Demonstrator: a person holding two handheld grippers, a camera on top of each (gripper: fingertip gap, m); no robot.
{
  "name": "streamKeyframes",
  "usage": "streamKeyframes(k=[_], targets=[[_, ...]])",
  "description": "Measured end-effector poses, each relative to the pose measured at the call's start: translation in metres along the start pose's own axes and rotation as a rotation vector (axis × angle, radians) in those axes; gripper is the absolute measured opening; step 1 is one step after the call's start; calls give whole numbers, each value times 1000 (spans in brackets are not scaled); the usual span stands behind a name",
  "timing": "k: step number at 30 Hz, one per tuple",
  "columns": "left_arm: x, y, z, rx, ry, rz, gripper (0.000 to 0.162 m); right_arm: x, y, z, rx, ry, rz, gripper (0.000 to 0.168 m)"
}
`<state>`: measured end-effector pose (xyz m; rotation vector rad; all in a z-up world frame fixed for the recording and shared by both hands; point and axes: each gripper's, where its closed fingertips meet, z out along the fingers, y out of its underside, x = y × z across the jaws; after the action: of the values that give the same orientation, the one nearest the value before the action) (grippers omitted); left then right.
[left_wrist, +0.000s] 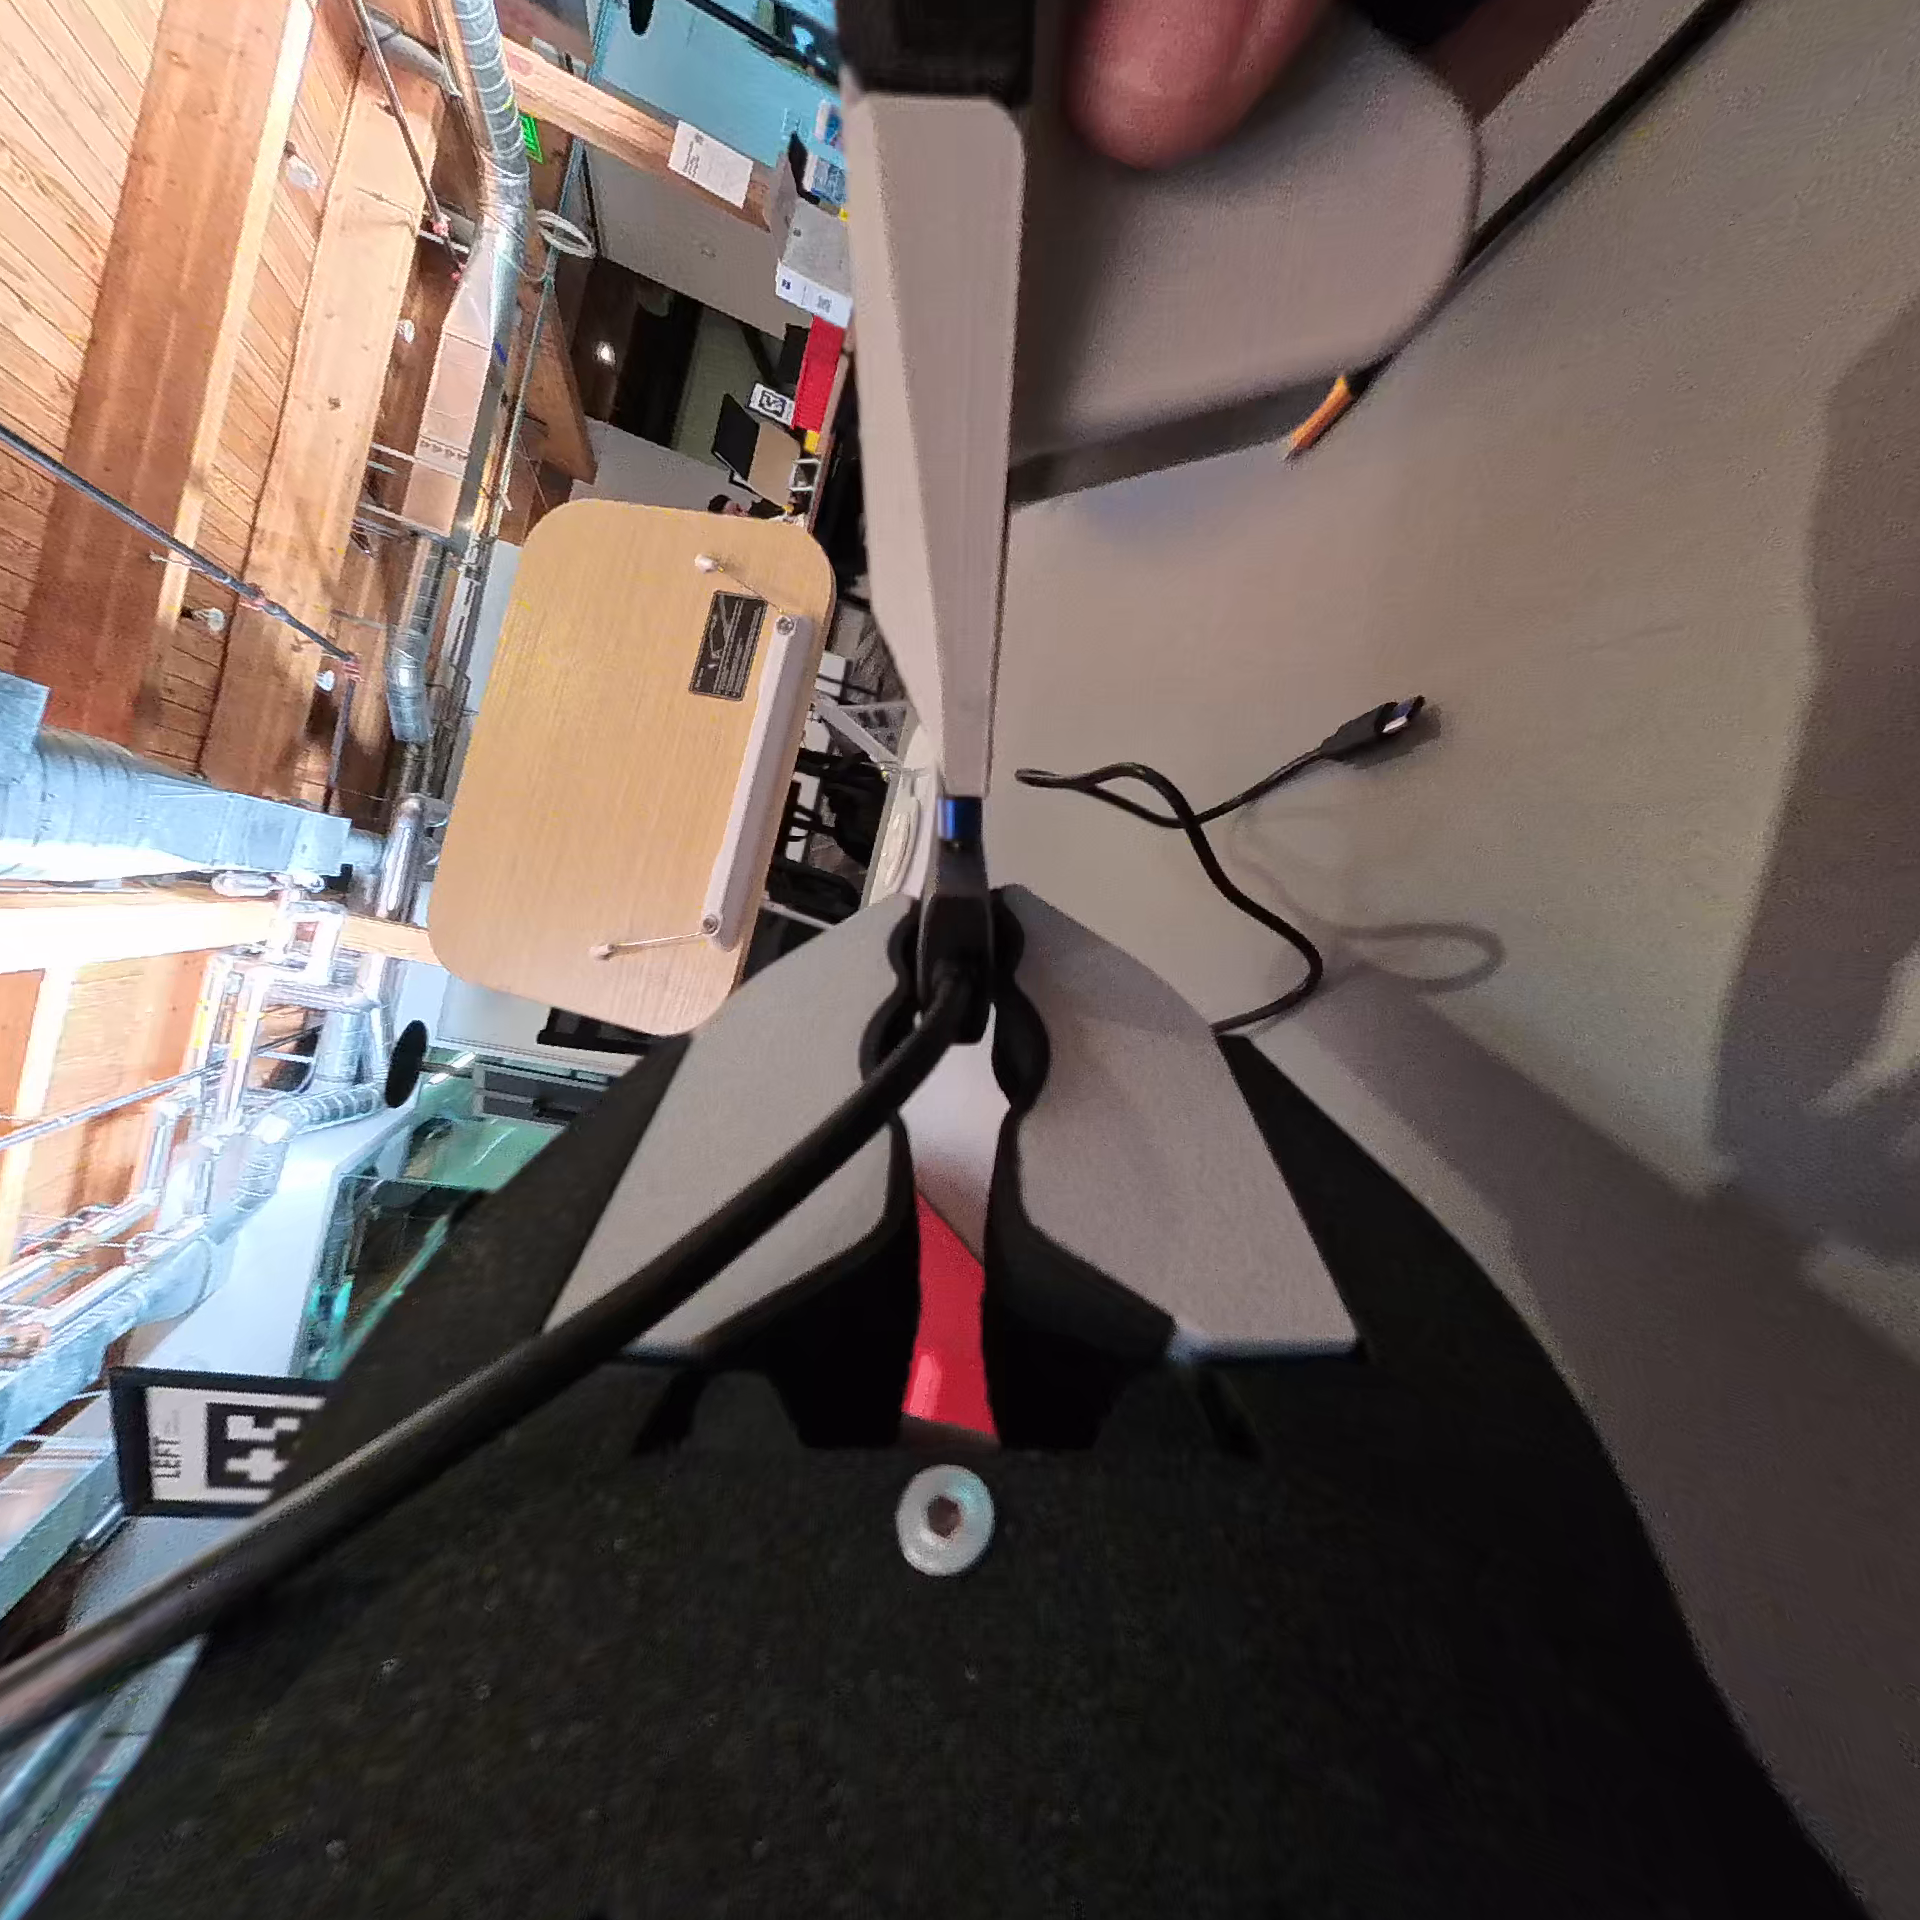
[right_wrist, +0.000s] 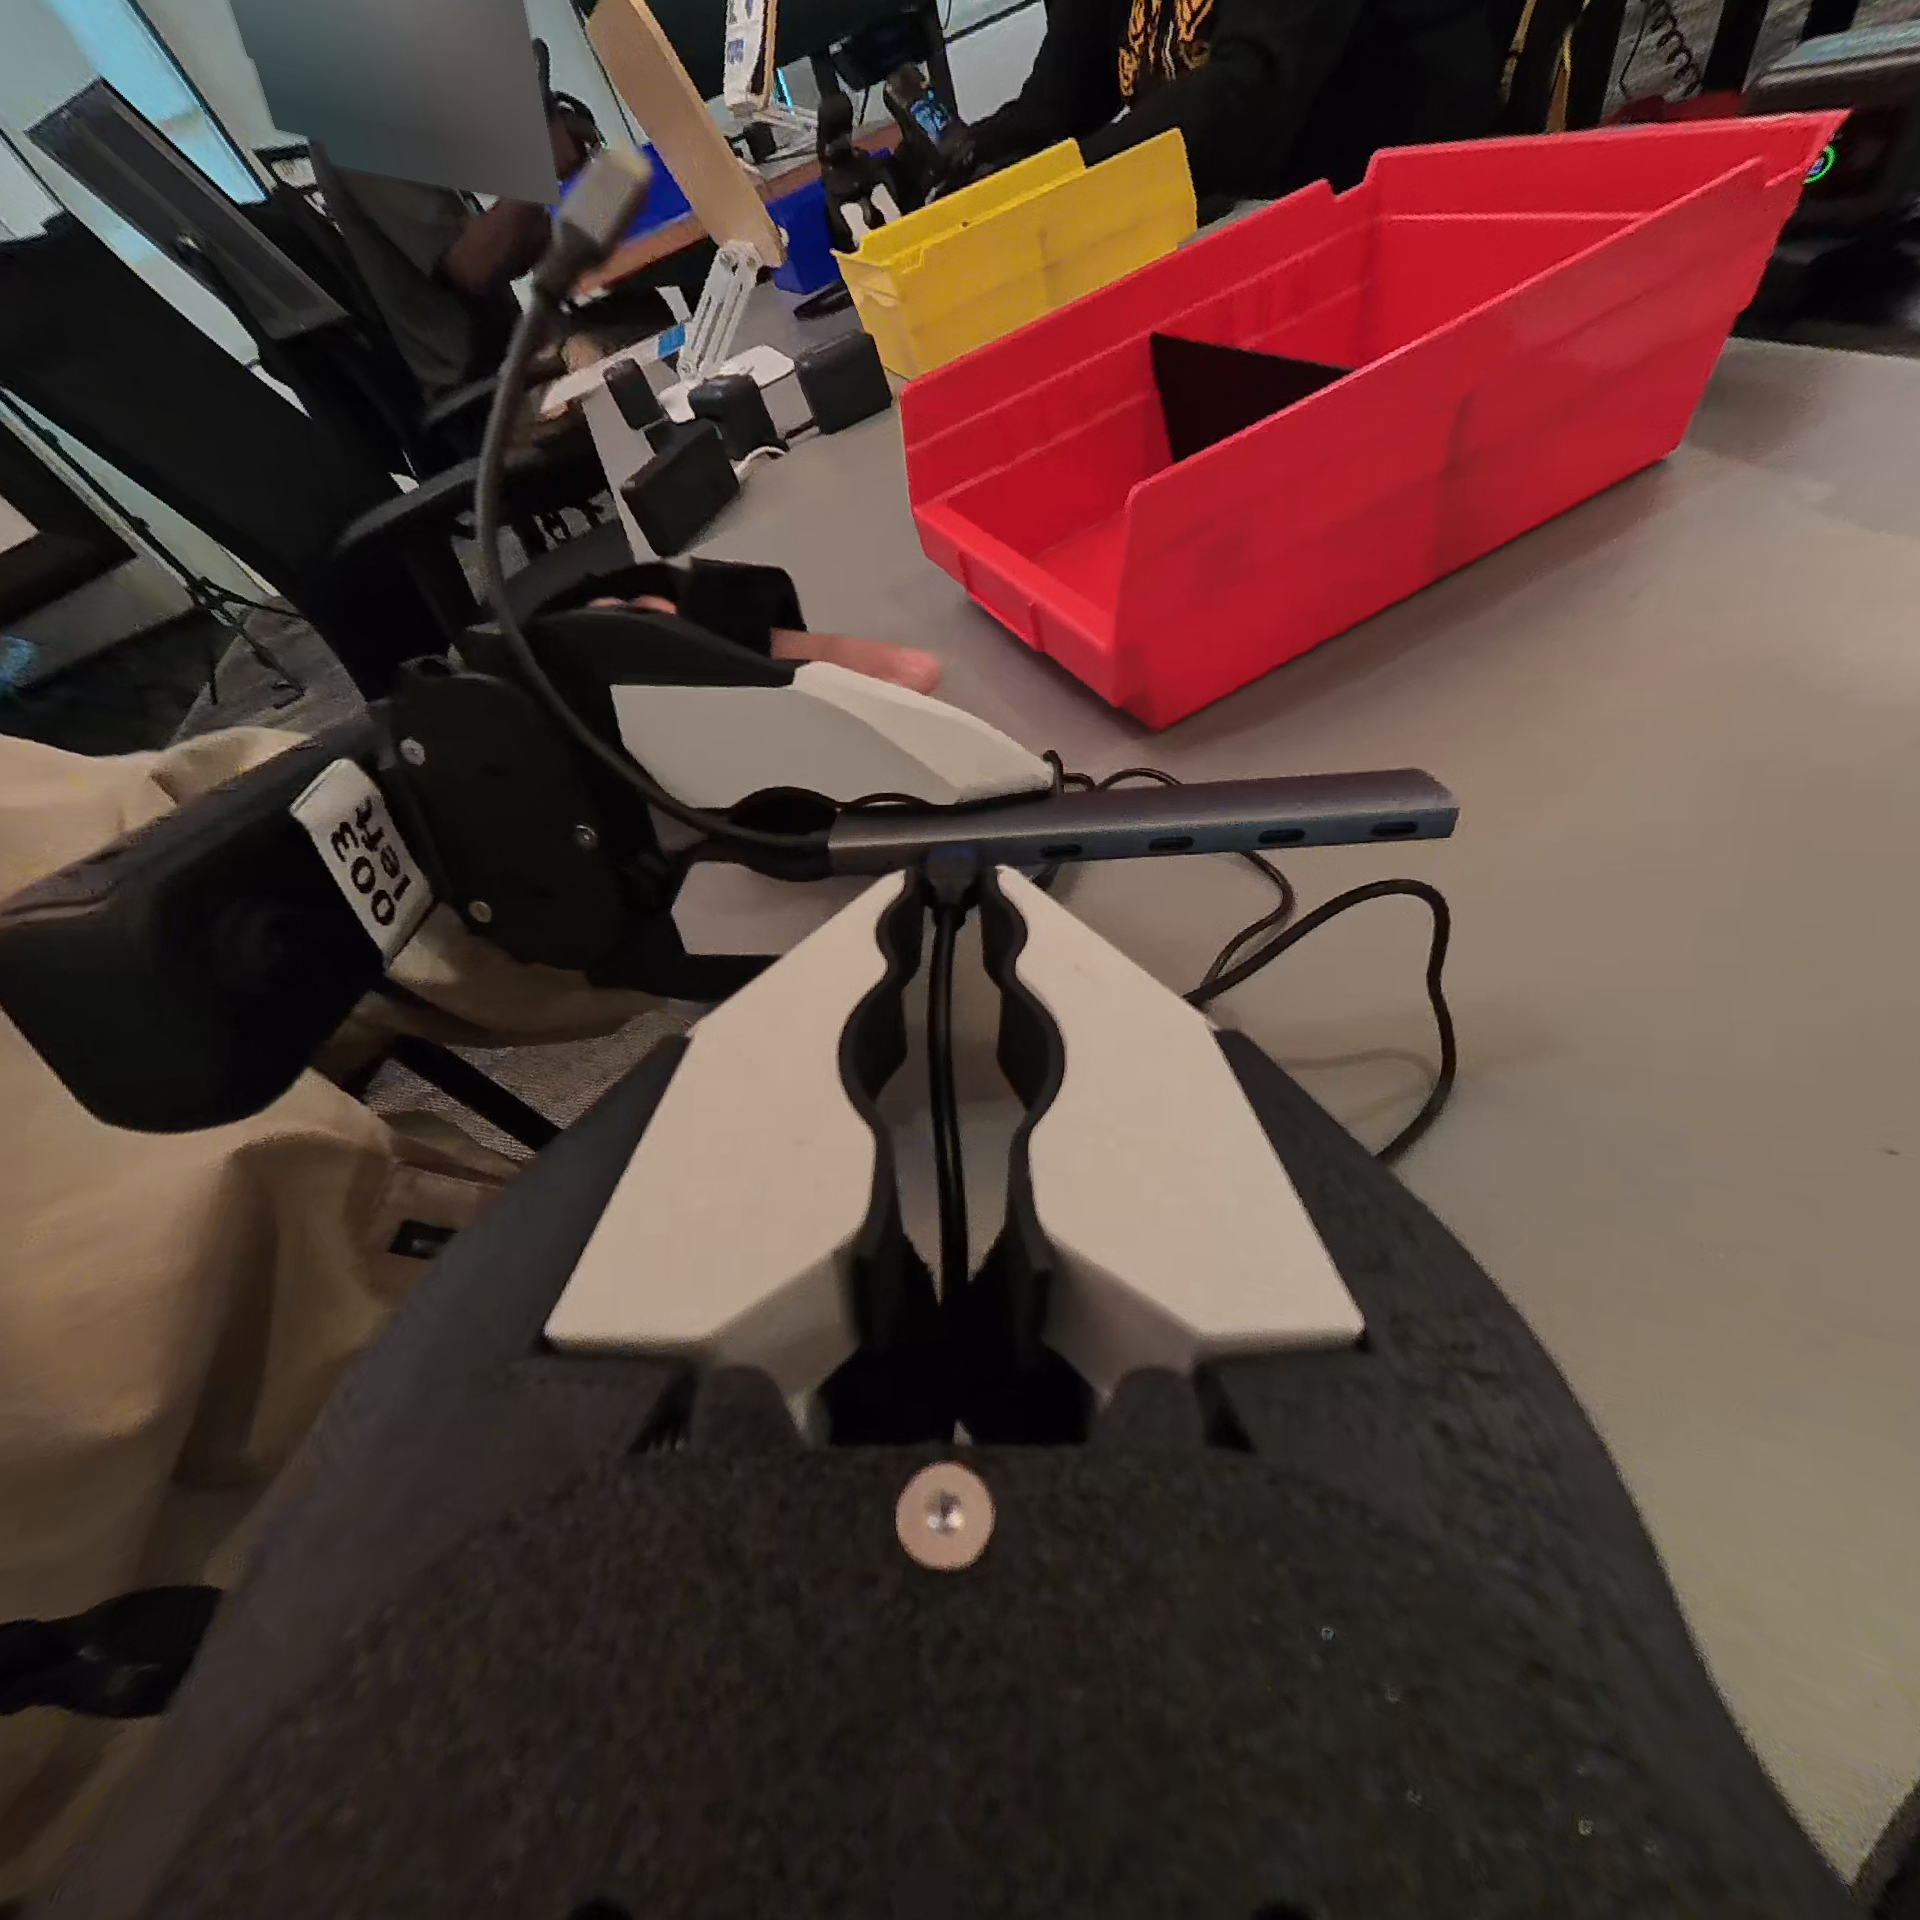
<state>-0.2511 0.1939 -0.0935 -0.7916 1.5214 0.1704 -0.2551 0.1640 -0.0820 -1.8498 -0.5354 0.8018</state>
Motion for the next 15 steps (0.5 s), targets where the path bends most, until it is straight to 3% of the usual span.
streamKeyframes(k=[10, 15], targets=[[-6, -7, -3, 94, 1, -75, 10, -6, -6, -4, -13, 7, -62, 10], [2, 3, 5, 29, 16, -67, 14, -9, -2, 0, -34, 32, -73, 10]])
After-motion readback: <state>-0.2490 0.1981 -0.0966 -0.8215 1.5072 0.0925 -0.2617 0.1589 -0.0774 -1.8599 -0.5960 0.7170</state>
